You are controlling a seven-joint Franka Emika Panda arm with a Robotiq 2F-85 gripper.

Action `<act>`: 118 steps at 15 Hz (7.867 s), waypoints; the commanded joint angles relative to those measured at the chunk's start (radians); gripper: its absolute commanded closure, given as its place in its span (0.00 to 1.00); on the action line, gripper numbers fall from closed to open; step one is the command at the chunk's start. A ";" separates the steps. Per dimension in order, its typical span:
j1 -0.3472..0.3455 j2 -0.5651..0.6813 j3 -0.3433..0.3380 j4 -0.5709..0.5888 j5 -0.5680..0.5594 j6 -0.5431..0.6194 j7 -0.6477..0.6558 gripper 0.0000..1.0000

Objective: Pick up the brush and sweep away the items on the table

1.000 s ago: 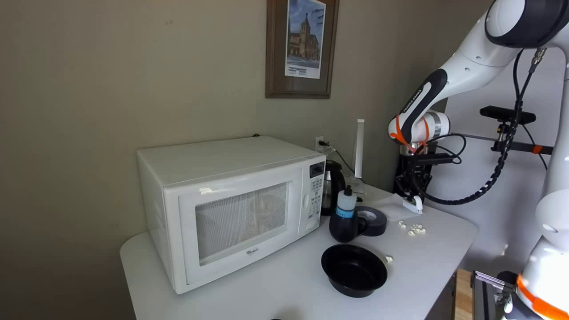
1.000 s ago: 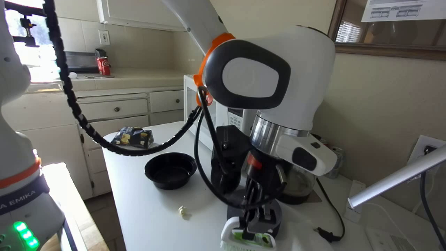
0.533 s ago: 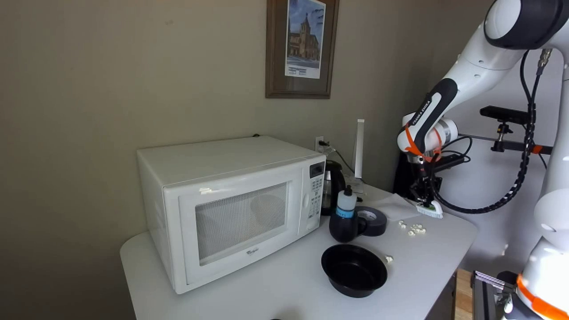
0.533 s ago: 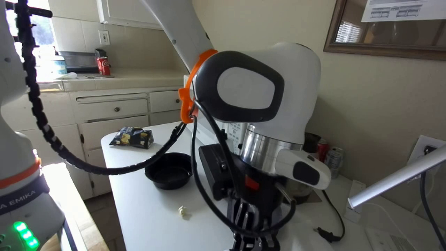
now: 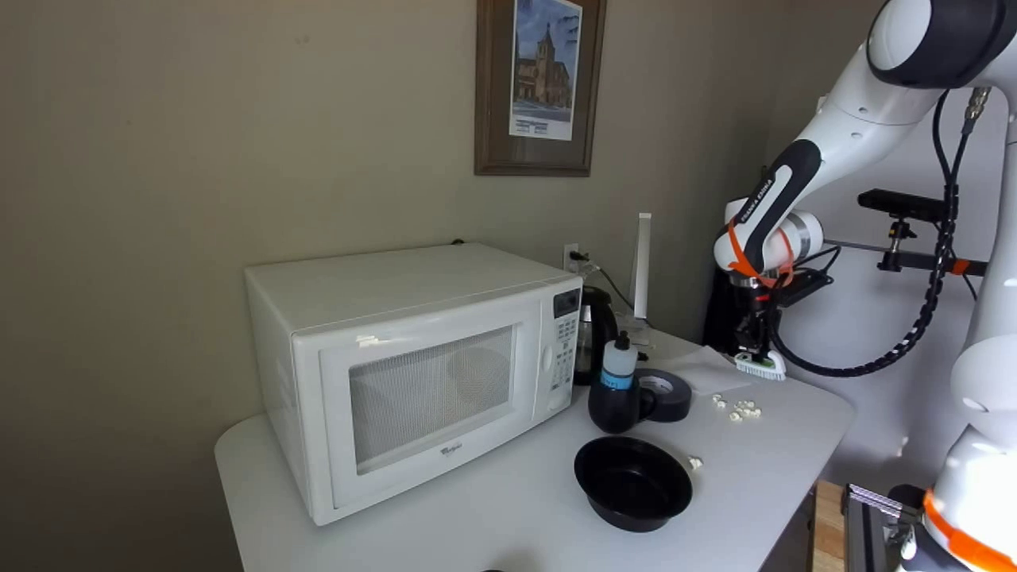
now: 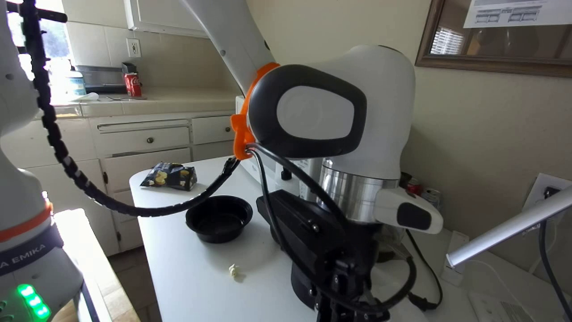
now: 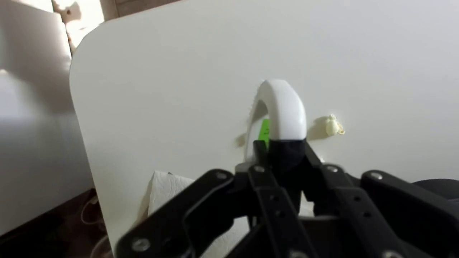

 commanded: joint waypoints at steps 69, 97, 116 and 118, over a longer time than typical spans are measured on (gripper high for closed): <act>-0.179 -0.145 0.311 -0.423 0.316 0.430 -0.584 0.94; -0.158 0.154 0.113 0.086 0.774 0.077 -1.051 0.94; -0.226 0.075 0.221 0.103 0.745 -0.323 -1.195 0.94; -0.218 0.082 0.218 0.119 0.745 -0.388 -1.201 0.94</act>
